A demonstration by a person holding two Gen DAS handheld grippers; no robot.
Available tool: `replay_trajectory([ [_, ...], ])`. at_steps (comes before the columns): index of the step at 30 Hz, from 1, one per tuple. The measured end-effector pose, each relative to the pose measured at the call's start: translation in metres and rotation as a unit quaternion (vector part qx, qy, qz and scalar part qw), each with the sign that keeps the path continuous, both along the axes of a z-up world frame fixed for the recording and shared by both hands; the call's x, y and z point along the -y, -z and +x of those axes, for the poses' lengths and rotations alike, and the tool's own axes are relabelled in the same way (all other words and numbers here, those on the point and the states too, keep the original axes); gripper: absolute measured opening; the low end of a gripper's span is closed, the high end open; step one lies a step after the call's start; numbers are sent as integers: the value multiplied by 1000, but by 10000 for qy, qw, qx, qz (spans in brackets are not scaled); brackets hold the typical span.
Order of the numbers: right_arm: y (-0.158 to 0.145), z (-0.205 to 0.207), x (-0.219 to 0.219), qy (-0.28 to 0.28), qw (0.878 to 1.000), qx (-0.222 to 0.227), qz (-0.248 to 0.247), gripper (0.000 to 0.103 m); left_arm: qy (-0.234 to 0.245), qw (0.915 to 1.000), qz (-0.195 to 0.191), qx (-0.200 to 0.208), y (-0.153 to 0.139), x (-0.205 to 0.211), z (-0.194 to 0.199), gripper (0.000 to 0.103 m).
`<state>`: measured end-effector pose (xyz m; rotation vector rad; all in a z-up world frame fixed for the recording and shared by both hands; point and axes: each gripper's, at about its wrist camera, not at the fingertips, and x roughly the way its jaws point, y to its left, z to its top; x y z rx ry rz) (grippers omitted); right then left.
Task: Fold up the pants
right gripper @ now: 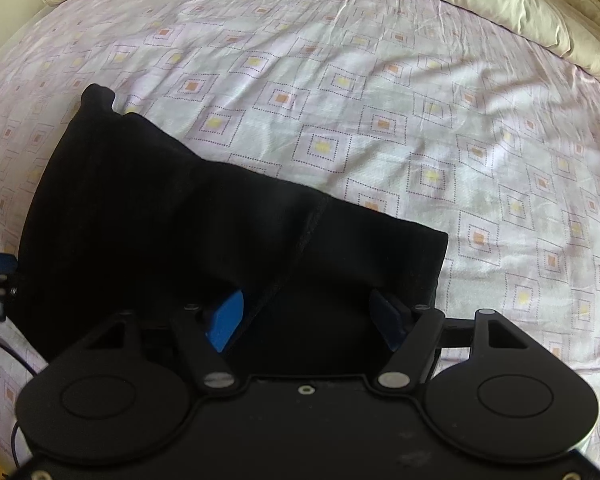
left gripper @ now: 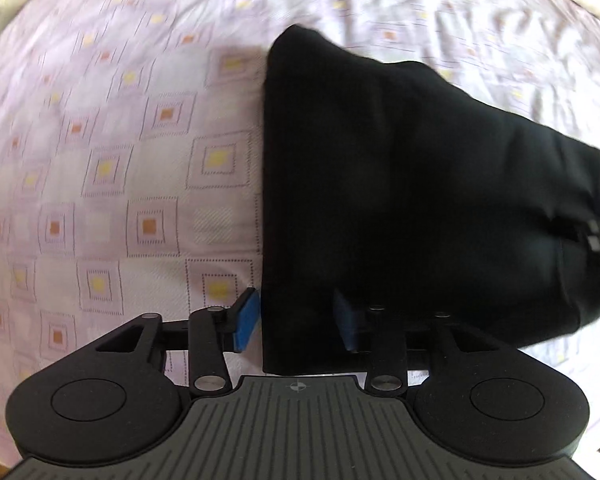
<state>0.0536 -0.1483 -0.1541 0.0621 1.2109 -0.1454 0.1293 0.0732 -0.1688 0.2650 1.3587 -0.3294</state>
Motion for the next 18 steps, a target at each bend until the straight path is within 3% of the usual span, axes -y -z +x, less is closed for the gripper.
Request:
replay_trajectory([
  [7,-8,-57,-11,305,9984,190,-430,76,-244,9995,-210,4,2,-15,5,50],
  [12,4,-93,14,1086,9934,-63,351,76,-151,9998,-99,128,3,-15,3,58],
  [18,-17,-103,36,1263,9859,635,895,76,-161,9996,32,240,5,-10,-3,68],
])
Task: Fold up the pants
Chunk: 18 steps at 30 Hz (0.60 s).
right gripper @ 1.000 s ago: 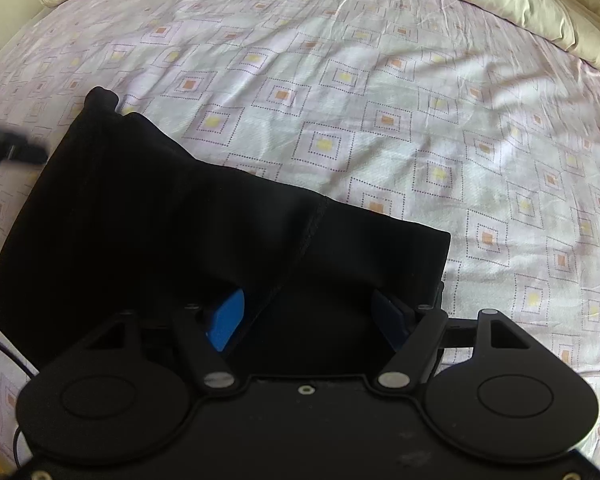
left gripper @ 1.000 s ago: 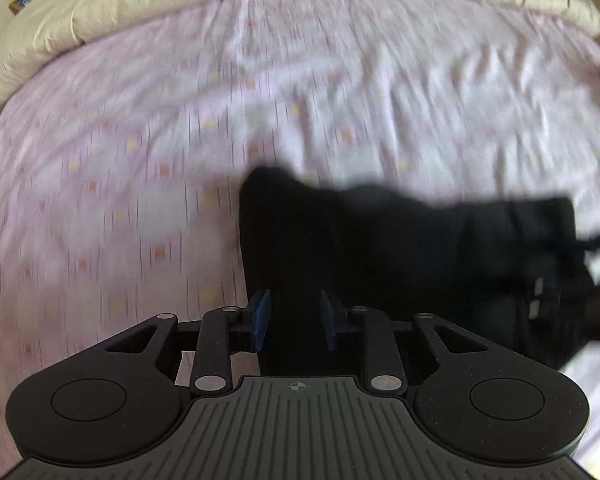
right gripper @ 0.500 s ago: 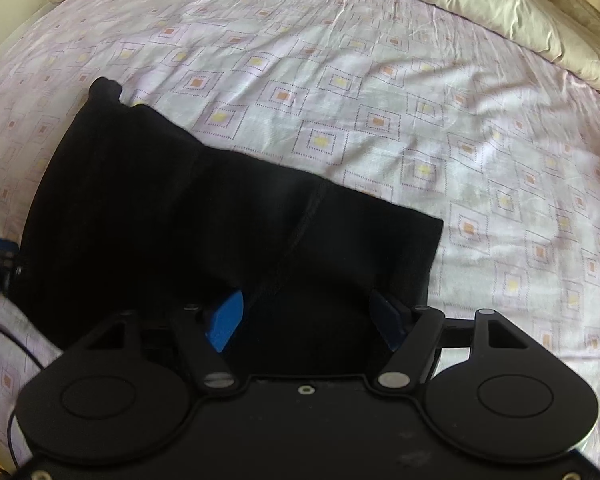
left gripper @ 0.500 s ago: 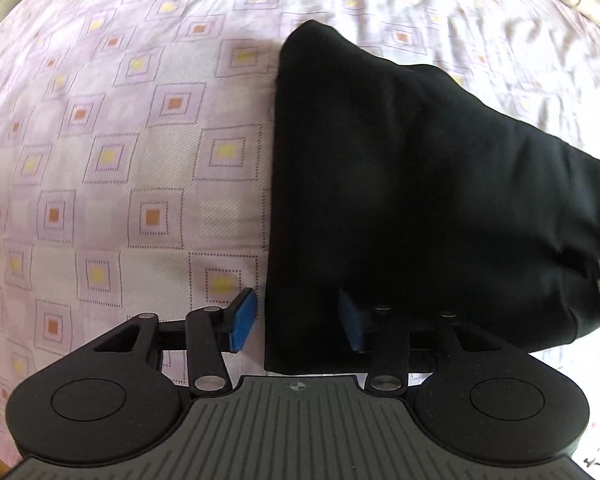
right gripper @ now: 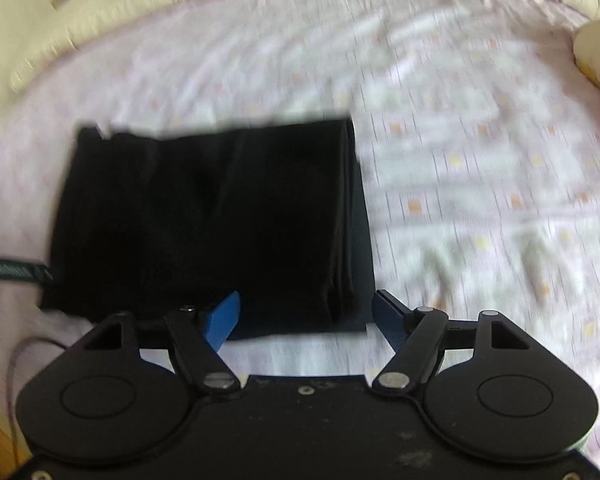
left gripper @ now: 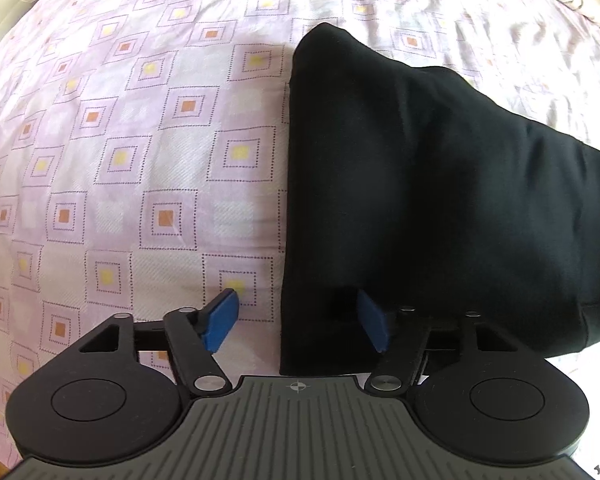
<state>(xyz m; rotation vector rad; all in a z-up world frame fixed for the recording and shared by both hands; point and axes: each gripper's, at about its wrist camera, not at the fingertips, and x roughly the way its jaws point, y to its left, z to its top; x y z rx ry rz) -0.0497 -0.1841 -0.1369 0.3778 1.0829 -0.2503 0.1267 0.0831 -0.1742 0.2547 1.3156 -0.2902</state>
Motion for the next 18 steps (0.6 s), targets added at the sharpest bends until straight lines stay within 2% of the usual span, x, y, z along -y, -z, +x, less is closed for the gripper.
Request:
replay_trajectory([
  [3,-2,10,14,-38,9997,198,147,77,-65,10000,14,45,2,-1,-2,72],
  [9,30,38,46,313,9979,-211,528,77,-159,9998,73,103,3,-2,-8,73],
  [11,43,41,58,501,9936,-259,980,85,-138,9997,109,165,1,1,-11,73],
  [13,47,42,65,561,9911,-161,1199,89,-94,9996,133,248,-1,4,-15,73],
  [15,49,45,66,336,9916,-196,1232,92,-33,9993,119,346,-2,5,-19,73],
  [18,50,50,56,-319,9939,-247,1028,98,49,9989,44,474,-4,6,-22,72],
])
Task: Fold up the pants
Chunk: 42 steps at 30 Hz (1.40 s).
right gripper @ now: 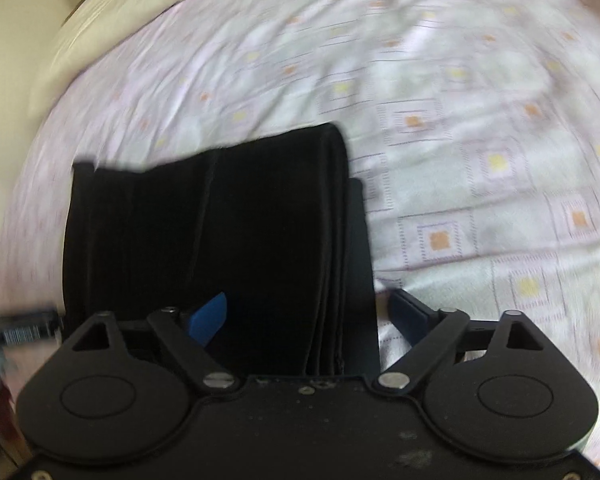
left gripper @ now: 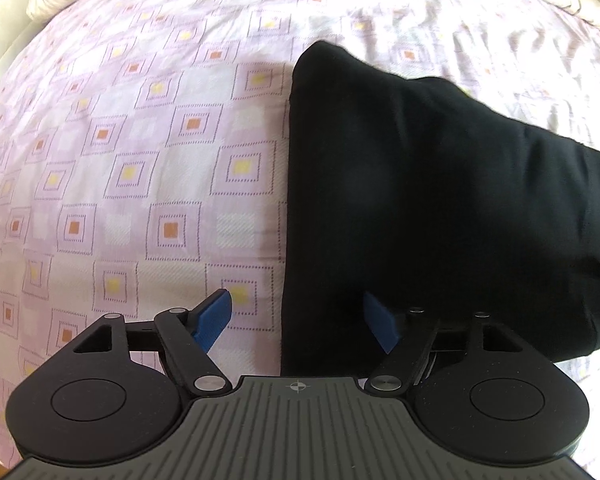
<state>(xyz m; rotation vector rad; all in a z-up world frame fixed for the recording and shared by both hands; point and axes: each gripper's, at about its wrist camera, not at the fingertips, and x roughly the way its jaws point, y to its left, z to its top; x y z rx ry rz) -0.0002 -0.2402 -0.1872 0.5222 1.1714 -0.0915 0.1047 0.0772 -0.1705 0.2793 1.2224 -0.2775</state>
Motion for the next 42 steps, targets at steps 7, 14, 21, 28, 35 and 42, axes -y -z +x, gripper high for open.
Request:
replay_trajectory([
  [7,6,3,-17,-440,9986,44,-275,103,423,9986,-307,-63,-3,17,23,73],
  [14,8,9,-22,-353,9990,16,-273,103,377,9976,-537,-206,3,23,49,99],
  [21,6,0,-8,-222,9994,212,-138,103,127,9976,-652,-186,5,19,45,100],
  [28,1,1,25,344,9986,169,369,62,-116,9946,-929,-456,-6,17,53,61],
  [35,-9,-9,38,895,9926,291,763,30,49,9988,-483,29,-30,36,28,22],
  [42,-24,-20,23,895,9931,445,614,27,208,9986,-185,452,-49,40,7,18],
])
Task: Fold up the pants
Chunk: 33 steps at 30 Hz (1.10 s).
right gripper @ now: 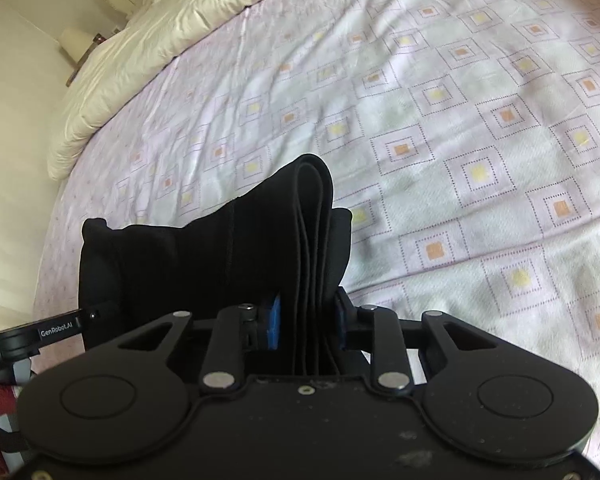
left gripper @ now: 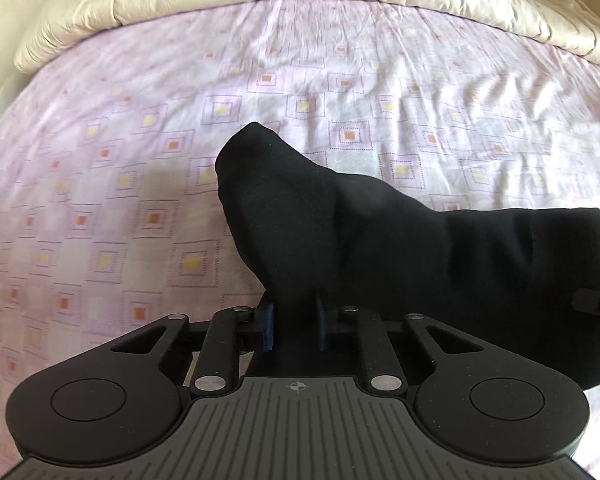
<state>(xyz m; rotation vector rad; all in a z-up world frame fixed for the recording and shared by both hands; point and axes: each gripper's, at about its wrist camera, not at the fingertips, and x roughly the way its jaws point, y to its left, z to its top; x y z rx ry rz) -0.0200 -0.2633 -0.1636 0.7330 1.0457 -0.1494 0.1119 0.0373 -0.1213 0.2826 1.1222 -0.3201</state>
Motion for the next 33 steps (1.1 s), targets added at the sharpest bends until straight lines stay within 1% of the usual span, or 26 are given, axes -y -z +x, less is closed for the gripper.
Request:
replay_trajectory([
  [4,-8,1,-18,-241,9997,-20,-90,27,32,9999,142,60,-3,-13,-3,17],
  [6,-11,1,-28,-314,9994,-36,-111,27,19,9998,185,70,-4,-26,-2,17],
  [9,-11,9,-53,-411,9990,-71,-170,27,-126,9998,167,66,-6,-54,5,17],
  [12,-11,25,-86,-583,9980,-118,-222,27,-202,9995,238,109,-5,-85,16,17],
  [16,-9,58,-140,-813,9962,-233,-216,27,-394,9985,334,155,-6,-140,39,17],
  [20,-7,101,-200,-1047,9939,-282,-197,27,-642,9966,464,223,-6,-196,67,16],
  [24,-10,148,-260,-1406,9894,-214,-274,27,-780,9946,589,336,-6,-244,95,16],
  [28,-14,192,-313,-1667,9853,-113,-353,28,-944,9928,601,426,-7,-279,119,16],
  [30,-15,209,-332,-1791,9828,-71,-456,28,-1090,9924,488,283,-3,-296,127,18],
  [31,-14,215,-340,-1864,9806,-100,-591,30,-1174,9921,415,161,1,-304,130,20],
  [32,-12,221,-347,-1927,9779,-197,-792,35,-1230,9918,352,55,5,-308,132,22],
  [33,-9,226,-352,-1975,9745,-340,-1012,37,-1248,9916,339,-9,10,-311,133,25],
])
